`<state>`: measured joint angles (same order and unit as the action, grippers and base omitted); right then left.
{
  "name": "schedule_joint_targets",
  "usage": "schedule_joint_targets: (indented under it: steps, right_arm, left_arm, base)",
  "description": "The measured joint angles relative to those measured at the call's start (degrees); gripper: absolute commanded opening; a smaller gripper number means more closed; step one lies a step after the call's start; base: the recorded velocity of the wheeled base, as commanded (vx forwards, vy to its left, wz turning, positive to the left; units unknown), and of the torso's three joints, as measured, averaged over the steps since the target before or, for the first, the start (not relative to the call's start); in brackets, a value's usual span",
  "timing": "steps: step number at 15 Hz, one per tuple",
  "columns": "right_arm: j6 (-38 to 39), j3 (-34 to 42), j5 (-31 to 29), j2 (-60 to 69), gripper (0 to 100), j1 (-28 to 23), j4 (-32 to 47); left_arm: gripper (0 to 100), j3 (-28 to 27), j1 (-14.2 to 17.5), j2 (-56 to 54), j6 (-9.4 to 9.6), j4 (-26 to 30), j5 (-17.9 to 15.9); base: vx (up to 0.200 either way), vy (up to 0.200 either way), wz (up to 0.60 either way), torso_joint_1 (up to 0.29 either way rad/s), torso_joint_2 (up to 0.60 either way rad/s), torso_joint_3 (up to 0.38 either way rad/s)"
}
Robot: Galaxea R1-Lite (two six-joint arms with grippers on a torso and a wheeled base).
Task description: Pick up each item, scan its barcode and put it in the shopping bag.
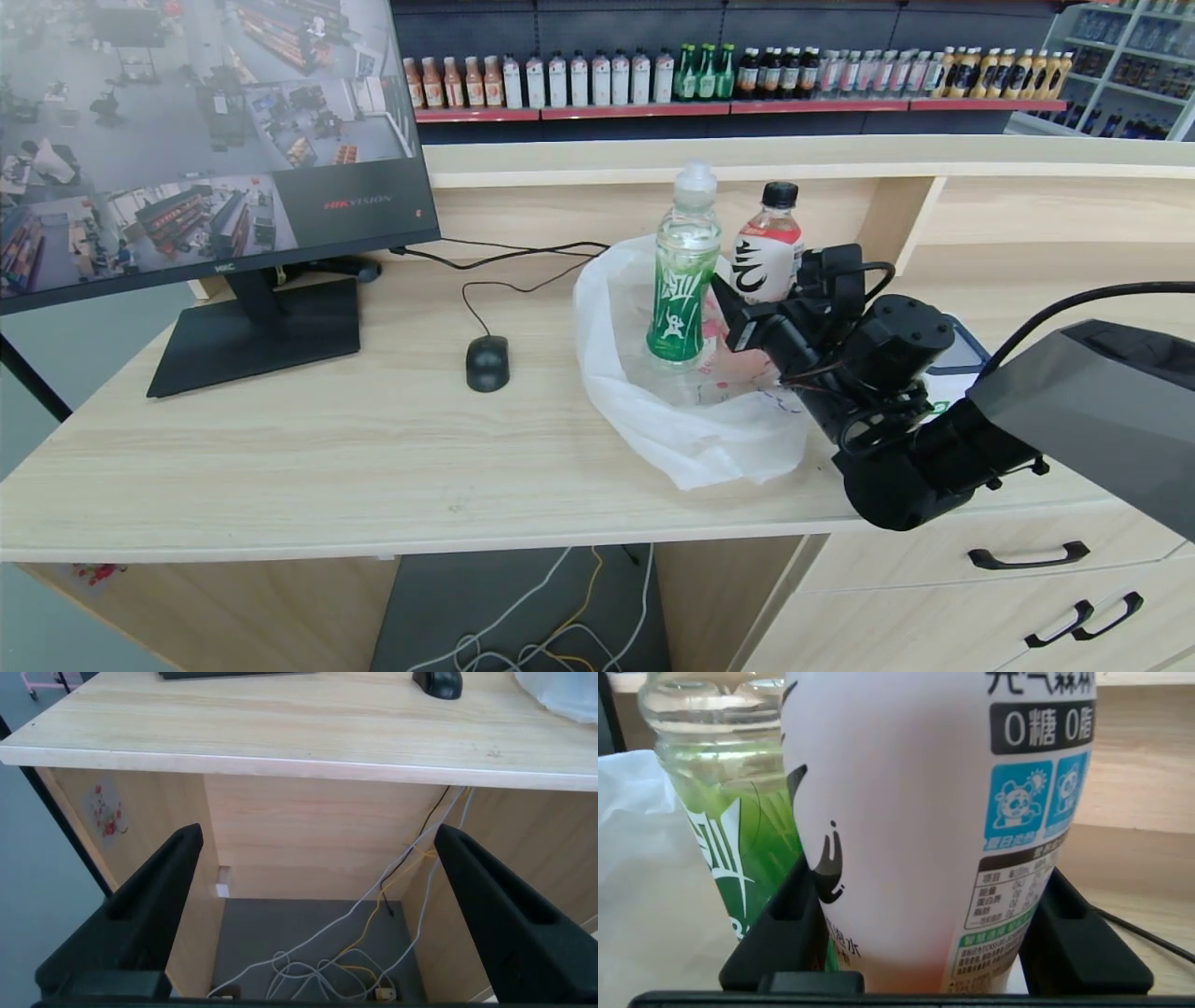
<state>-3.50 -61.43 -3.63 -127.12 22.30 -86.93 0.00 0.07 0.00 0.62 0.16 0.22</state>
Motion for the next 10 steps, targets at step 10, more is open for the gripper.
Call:
schedule_joint_targets:
  steps: [10]
  right_arm:
    - [0.11,-0.43,-0.02,-2.45,0,-1.05,-0.35]
  left_arm:
    - [100,-0.02,0.0,0.0,-0.02,0.02,0.0]
  base:
    - [0.0,0.0,0.0,0.0,0.0,0.0]
